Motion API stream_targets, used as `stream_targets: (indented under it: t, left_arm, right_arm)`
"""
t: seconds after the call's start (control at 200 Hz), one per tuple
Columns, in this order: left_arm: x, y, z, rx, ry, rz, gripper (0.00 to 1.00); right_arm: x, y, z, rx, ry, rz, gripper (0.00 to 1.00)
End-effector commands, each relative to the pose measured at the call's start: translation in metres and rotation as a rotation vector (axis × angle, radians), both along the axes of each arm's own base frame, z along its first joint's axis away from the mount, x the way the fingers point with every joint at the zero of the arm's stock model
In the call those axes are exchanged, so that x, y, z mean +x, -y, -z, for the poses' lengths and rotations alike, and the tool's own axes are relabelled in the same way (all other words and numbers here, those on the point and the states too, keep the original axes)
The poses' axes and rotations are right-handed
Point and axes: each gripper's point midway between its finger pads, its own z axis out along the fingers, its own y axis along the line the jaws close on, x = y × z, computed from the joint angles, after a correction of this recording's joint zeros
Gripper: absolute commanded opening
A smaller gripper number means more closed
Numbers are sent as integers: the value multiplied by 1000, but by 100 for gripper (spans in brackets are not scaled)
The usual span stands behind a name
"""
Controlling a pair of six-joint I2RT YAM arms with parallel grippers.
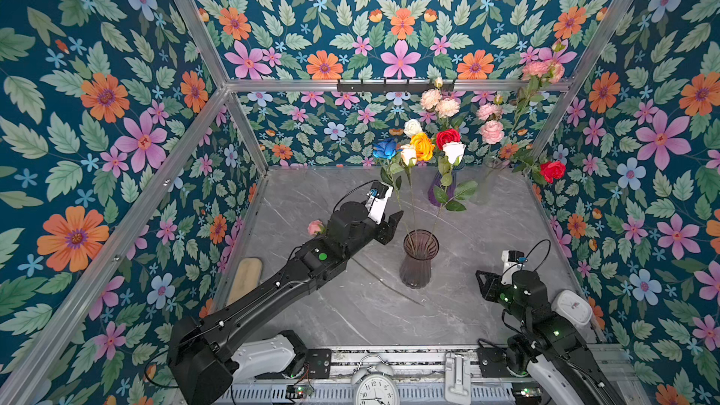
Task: Arrange the flowers into the vase
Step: 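Lower the blue rose stem into the dark mauve vase with the left gripper, then open the left gripper and draw it back toward the pink rose on the table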
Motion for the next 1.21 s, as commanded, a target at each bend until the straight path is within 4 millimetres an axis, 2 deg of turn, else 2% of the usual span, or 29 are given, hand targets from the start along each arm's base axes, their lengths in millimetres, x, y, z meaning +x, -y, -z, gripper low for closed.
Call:
stream_targets:
  t: [0.0,0.14,0.21,0.365,0.475,0.555,0.64,0.835,0.975,1.03,1.2]
  left_arm:
    - [-4,3,5,2,-56,18,60]
    - [-13,7,-13,-68,-55,61,61]
    - [-19,2,-23,-106,-54,62,61]
    - [-33,-23,-36,-153,-53,16,62]
    - [-40,-45,-34,-169,-64,-42,62]
    - [-39,-66,-20,-155,-99,-142,59]
    - [-38,-83,7,-126,-177,-242,57]
    - [-28,-114,84,-4,-342,-408,59]
    - [-8,-140,138,-40,-504,-476,58]
    - [-2,-147,150,-73,-538,-522,57]
    - [13,-157,170,-207,-587,-688,58]
  right_arm:
    - [2,1,-3,0,14,6,38]
    - [2,1,-4,1,16,6,38]
    - [1,1,-3,1,17,6,38]
    - [1,0,-5,5,22,4,38]
    - [1,0,-5,7,23,2,38]
    - [1,0,-5,7,24,1,38]
    - [1,0,-5,9,24,0,38]
    - [1,-2,-6,10,27,-7,38]
    - [2,-2,-5,9,22,-10,38]
    - [1,-2,-5,10,24,-12,38]
    - [3,-3,-6,9,27,-15,38]
